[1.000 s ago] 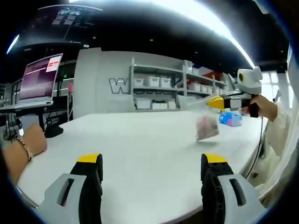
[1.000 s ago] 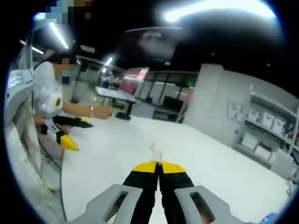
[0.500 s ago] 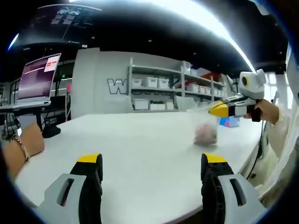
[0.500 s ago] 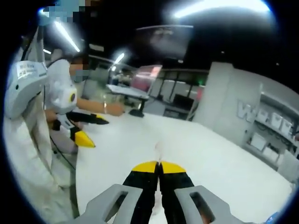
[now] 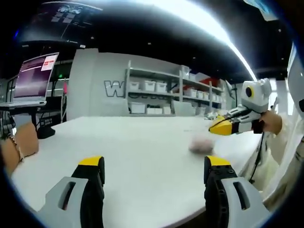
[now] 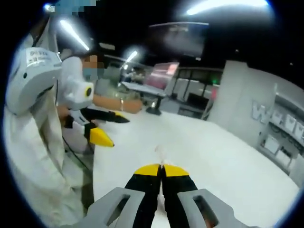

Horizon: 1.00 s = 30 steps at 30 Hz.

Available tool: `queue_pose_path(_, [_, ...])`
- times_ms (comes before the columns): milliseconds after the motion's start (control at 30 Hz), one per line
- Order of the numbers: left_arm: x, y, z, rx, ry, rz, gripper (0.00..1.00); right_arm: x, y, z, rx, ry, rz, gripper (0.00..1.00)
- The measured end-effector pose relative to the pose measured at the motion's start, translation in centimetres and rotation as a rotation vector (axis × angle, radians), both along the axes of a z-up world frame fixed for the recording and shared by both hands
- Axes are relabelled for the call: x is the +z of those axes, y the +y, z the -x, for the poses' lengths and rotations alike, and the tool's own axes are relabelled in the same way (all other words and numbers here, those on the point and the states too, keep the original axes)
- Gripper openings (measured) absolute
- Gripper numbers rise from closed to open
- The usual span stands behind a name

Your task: Open the resealable bag by pulling the two sides of the seal apart until the entire bag opening is separated and visibly accessible.

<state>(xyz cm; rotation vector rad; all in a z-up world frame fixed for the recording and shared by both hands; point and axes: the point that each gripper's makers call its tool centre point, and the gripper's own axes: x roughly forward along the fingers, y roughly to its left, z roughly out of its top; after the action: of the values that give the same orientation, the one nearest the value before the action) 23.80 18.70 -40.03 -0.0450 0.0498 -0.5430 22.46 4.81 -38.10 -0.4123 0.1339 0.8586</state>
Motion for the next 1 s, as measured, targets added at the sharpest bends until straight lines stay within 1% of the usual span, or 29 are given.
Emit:
queue_pose_path(133, [0.0, -0.3, 0.2, -0.016, 0.009, 0.018, 0.83, -1.1, 0.4, 0.6, 0.015, 0.025, 0.014, 0.00])
queue_pose_path(267, [-0.1, -0.5, 0.2, -0.030, 0.014, 0.019, 0.81, -2.0, 0.8, 1.3, 0.034, 0.042, 0.032, 0.00])
queue_pose_path(367, [-0.1, -0.8, 0.3, -0.047, 0.024, 0.035, 0.79, -2.7, 1.0, 1.7, 0.046, 0.051, 0.051, 0.00])
queue_pose_path(600, [0.2, -1.5, 0.9, -0.079, 0.032, 0.063, 0.76, -3.4, 1.1, 2.1, 0.049, 0.066, 0.060, 0.00])
queue_pose_path(767, [0.2, -2.0, 1.2, -0.098, 0.037, 0.066, 0.73, -3.6, 1.0, 2.2, 0.039, 0.076, 0.054, 0.00])
queue_pose_path(867, [0.3, -2.2, 1.3, -0.109, 0.053, 0.083, 0.73, -3.9, 0.9, 2.4, 0.035, 0.079, 0.061, 0.00])
queue_pose_path(900, [0.4, -2.4, 1.4, -0.118, 0.057, 0.095, 0.72, -4.0, 0.9, 2.4, 0.035, 0.081, 0.061, 0.00])
queue_pose_path(1000, [0.7, -2.9, 1.8, -0.148, 0.066, 0.119, 0.66, -4.1, 0.9, 2.6, 0.031, 0.081, 0.058, 0.00])
